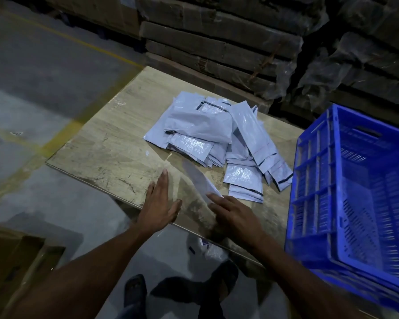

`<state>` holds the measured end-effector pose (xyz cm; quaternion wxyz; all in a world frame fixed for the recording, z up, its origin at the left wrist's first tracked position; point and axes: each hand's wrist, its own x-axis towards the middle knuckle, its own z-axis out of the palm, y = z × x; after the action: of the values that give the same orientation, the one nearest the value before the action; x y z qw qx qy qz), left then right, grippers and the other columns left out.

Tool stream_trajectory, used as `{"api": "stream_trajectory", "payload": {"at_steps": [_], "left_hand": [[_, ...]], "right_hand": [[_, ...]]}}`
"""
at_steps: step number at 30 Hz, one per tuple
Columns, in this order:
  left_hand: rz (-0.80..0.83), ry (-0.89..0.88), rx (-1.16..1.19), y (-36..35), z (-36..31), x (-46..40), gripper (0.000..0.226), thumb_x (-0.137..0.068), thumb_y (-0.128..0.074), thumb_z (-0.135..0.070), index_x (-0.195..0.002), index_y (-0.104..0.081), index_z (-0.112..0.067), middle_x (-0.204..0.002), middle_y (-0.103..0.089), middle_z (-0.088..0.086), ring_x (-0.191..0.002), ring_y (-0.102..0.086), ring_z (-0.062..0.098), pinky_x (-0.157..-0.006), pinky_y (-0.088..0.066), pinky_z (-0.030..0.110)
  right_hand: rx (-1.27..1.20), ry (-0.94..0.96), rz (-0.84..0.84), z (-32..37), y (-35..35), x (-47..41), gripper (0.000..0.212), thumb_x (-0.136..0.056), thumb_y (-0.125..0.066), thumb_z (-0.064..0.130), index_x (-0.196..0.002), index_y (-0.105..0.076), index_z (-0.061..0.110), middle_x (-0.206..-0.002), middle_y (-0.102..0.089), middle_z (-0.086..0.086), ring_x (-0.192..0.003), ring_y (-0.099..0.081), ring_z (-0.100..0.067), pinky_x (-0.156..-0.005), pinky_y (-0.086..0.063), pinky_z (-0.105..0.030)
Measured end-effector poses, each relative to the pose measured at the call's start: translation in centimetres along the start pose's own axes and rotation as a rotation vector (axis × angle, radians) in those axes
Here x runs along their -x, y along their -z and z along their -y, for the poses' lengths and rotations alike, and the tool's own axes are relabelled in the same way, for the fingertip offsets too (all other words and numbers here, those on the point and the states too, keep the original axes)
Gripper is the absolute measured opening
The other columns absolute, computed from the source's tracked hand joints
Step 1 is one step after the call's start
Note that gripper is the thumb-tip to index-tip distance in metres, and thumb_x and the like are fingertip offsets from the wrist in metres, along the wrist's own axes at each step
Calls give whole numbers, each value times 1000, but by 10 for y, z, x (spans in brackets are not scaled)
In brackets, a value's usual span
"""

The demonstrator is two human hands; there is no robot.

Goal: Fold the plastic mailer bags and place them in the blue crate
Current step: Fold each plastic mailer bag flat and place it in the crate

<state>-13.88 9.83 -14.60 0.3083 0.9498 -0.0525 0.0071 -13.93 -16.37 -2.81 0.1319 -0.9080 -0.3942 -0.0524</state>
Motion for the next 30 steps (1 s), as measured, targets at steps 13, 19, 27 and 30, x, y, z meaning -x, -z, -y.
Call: {"api": "stream_trajectory", "payload": {"at_steps": [13, 19, 27, 30], "left_hand": [[84, -81, -299, -4, 3, 2, 91, -98, -33, -62, -164, 13, -17, -173, -1, 13, -160, 2, 32, -127, -6, 56], [67, -35, -235, 3, -12, 0, 84, -101, -24, -63, -165, 3, -17, -173, 14, 9, -158, 17, 25, -125, 6, 54], [66, -331, -46, -28, -46, -4, 63, -114, -17, -40, -152, -43, 3, -157, -46, 17, -149, -40, 28, -118, -38, 51], [105, -326, -157, -34, -50, -3, 62, -113, -14, -38, -153, -44, -1, -159, -45, 13, -149, -40, 26, -120, -32, 46]], "right_hand": [[250, -7, 291, -49, -28, -4, 44, -67, -79, 15, -110, -71, 20, -143, -57, -6, -136, -46, -44, -106, -38, -65], [185, -199, 359, -20, -71, 3, 49, -94, -38, 39, -137, -54, 24, -151, -51, -4, -141, -45, -28, -111, -37, -53], [-199, -294, 164, 2, -96, 21, 54, -107, -37, 27, -158, -27, 13, -165, -22, -1, -155, -14, -19, -123, -16, -44], [-160, -458, 122, 8, -96, 23, 58, -109, -14, 43, -161, -19, 18, -168, -11, 5, -155, -7, -12, -124, -7, -43]]}}
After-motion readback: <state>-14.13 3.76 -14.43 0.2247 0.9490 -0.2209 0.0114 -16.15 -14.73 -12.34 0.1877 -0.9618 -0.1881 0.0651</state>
